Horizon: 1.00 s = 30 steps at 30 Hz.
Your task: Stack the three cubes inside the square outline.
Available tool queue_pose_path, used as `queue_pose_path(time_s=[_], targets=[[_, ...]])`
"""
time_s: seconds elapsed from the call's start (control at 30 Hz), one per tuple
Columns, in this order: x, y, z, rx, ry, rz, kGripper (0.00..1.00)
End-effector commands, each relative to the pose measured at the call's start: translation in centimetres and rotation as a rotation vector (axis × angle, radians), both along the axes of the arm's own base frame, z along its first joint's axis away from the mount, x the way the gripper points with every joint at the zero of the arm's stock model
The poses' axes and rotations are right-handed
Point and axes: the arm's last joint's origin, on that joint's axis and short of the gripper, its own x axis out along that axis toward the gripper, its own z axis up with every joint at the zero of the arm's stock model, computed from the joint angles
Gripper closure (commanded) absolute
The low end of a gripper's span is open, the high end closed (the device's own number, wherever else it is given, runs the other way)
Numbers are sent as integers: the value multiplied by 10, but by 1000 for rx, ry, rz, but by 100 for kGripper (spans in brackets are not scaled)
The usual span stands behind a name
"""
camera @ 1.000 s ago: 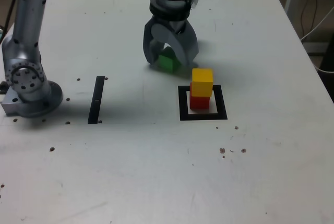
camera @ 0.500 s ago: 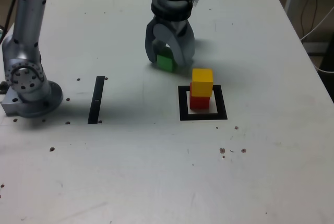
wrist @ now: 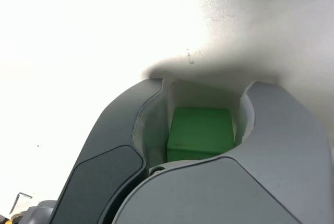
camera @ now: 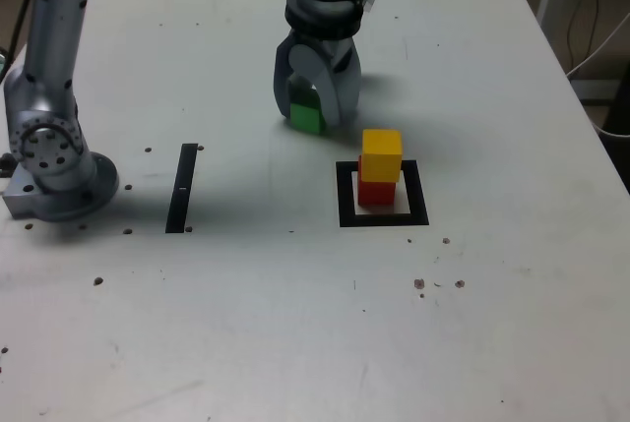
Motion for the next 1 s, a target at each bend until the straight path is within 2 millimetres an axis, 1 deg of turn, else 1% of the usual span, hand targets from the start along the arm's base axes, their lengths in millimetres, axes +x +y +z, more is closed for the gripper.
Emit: queue_pose_path(time_s=[0.0, 0.1, 0.23, 0.3, 0.67, 0.83, 0.97], targets=[[-1, -1, 6, 3, -11, 4, 59], [-1, -3, 15, 14, -23, 16, 59], [-1, -10, 35, 28, -39, 41, 59], [0, -16, 46, 29, -45, 60, 59], [4, -50, 93, 25, -29, 205, 59], [8, -64, 110, 16, -27, 269, 59], [11, -73, 119, 15, -25, 313, 59]])
